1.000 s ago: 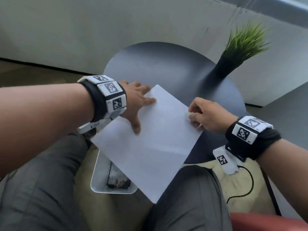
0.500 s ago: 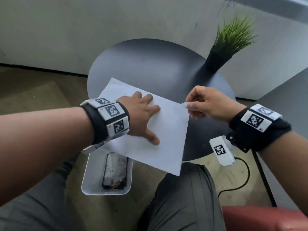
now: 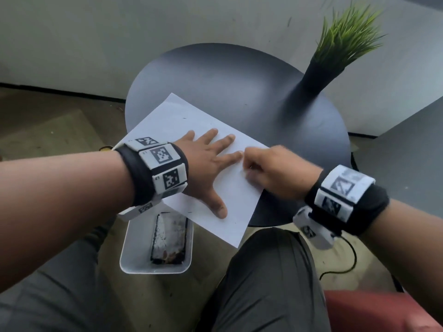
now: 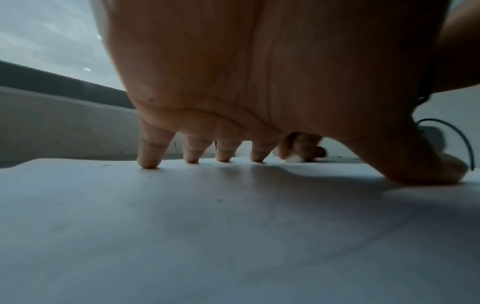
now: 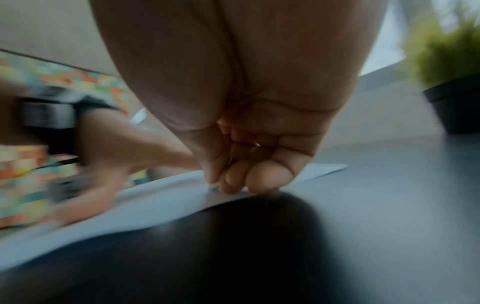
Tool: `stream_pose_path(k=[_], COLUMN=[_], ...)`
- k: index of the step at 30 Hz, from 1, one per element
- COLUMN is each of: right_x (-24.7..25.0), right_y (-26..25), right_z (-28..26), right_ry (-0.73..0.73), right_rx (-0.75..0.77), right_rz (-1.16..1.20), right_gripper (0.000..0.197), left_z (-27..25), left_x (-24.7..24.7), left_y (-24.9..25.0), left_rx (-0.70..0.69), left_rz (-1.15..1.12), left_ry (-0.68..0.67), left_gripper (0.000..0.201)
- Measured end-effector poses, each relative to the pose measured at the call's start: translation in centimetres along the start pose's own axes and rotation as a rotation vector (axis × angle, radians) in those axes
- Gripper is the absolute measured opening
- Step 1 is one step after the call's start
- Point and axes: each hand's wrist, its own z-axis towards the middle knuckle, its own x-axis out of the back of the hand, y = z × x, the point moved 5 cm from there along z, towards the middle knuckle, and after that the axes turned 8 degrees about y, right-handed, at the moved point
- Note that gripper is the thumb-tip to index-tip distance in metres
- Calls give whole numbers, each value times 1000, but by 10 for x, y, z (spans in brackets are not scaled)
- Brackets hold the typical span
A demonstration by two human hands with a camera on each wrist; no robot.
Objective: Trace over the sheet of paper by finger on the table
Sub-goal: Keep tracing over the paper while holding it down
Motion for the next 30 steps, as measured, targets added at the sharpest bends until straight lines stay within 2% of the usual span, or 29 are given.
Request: stream_pose_path(k=[2, 4, 7, 8, 9, 11, 13, 14, 15, 18, 19, 21, 23, 25, 26, 29, 30], right_x=[-14, -12, 4, 6, 3, -10, -19, -19, -15, 3, 3, -5, -17, -20, -17, 6, 6], right_y=[-30, -25, 20, 28, 25, -2, -30, -31, -24, 21, 28, 12, -24, -32, -22, 27, 33], right_z=[-19, -18, 4, 7, 6, -7, -26, -28, -24, 0, 0, -8, -28, -38, -31, -2, -1], right_ry=[-143, -168, -18, 26, 56, 40, -113, -172, -160, 33, 80, 78, -72, -239, -216, 24, 76], right_rx=[185, 188, -139, -202, -181, -4, 176, 199, 185, -128, -183, -65, 164, 239, 206, -156, -210], right_rz=[27, 18, 22, 10, -28, -39, 14, 25, 3, -29, -29, -58, 16, 50, 24, -43, -50], right_gripper=[4, 3, 9, 9, 10, 10, 8, 7, 6, 8, 10, 9, 11, 16, 13, 7, 7], left_z=[1, 2, 2, 2, 2, 1, 1, 1, 1, 1, 1, 1, 1, 2, 2, 2, 1], left_x=[1, 1, 2, 2, 3, 3, 3, 3, 4, 6, 7, 6, 6, 6, 6, 7, 8], left_y=[0, 0, 1, 1, 1, 2, 2, 3, 3, 6, 6, 5, 5, 6, 6, 7, 7], left_rx=[1, -2, 2, 6, 12, 18, 21, 22, 25, 37, 40, 41, 40, 40, 39, 39, 41], left_rz=[-6, 1, 5, 8, 8, 4, 3, 4, 3, 0, 0, -8, -14, -8, -6, -10, -12], left_ry=[-14, -26, -33, -37, -42, -45, -48, -50, -50, -49, -49, -48, -49, -47, -48, -52, -54], left_gripper=[143, 143, 142, 142, 142, 143, 142, 142, 141, 137, 136, 137, 137, 136, 136, 133, 134])
